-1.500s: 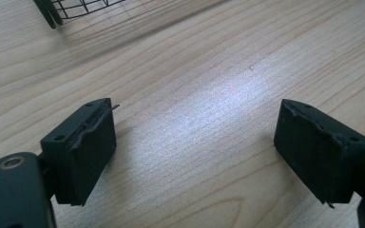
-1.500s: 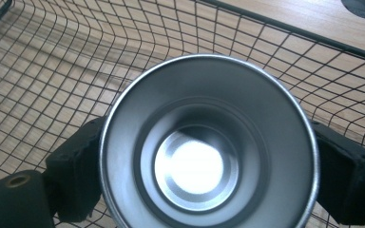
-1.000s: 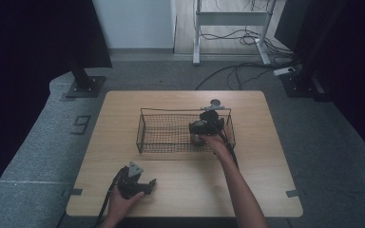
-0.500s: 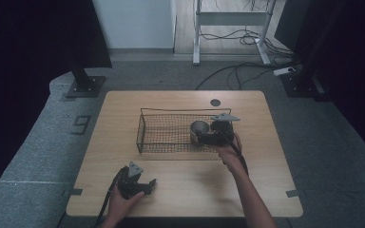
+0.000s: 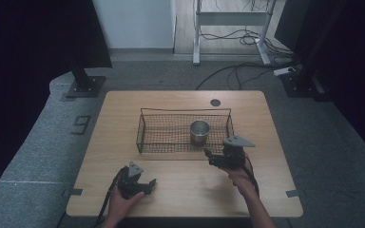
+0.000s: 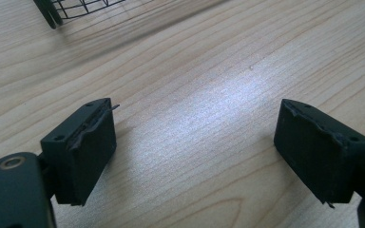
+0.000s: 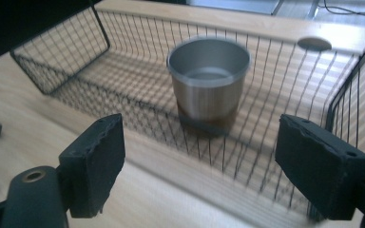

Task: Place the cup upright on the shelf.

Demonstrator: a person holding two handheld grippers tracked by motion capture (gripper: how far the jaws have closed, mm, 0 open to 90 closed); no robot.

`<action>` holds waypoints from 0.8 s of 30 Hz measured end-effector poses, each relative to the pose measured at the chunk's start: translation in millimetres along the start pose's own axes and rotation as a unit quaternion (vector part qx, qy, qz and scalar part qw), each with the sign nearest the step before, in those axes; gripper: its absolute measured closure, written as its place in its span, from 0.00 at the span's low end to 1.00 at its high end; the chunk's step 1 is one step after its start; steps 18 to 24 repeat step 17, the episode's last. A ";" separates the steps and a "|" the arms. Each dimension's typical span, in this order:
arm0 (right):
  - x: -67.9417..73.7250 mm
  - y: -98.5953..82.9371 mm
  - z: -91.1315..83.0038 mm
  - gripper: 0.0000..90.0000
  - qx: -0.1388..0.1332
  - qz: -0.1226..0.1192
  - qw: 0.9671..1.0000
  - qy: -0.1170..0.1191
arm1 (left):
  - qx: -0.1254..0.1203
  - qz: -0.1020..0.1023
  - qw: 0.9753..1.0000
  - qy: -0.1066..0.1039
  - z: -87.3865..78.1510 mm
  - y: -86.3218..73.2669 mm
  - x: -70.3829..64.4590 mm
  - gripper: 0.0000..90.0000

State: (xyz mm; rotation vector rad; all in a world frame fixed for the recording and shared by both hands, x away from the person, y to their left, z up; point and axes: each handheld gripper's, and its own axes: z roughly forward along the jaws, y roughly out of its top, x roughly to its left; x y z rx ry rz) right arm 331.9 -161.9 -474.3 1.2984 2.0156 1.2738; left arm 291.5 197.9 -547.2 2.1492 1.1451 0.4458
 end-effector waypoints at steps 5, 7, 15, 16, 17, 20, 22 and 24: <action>0.1 -25.6 -6.8 0.20 0.003 0.004 1.000 -0.002 | 0.000 0.000 1.000 0.000 0.0 0.0 0.0 0.15; -0.1 -35.3 -8.4 0.20 0.002 0.008 1.000 -0.004 | 0.000 0.000 1.000 0.000 0.0 0.0 0.0 0.15; -0.7 -53.3 -8.0 0.21 0.013 0.012 1.000 -0.007 | 0.000 0.000 1.000 0.000 0.0 0.0 0.0 0.15; -1.1 -53.0 -8.7 0.21 0.013 0.011 1.000 -0.007 | 0.000 0.000 1.000 0.000 0.0 0.0 0.0 0.15; -1.3 -52.7 -9.2 0.21 0.011 0.011 1.000 -0.008 | 0.000 0.000 1.000 0.000 0.0 0.0 0.0 0.15; -1.3 -52.7 -9.2 0.21 0.011 0.011 1.000 -0.008 | 0.000 0.000 1.000 0.000 0.0 0.0 0.0 0.15; -1.3 -52.7 -9.2 0.21 0.011 0.011 1.000 -0.008 | 0.000 0.000 1.000 0.000 0.0 0.0 0.0 0.15; -1.3 -52.7 -9.2 0.21 0.011 0.011 1.000 -0.008 | 0.000 0.000 1.000 0.000 0.0 0.0 0.0 0.15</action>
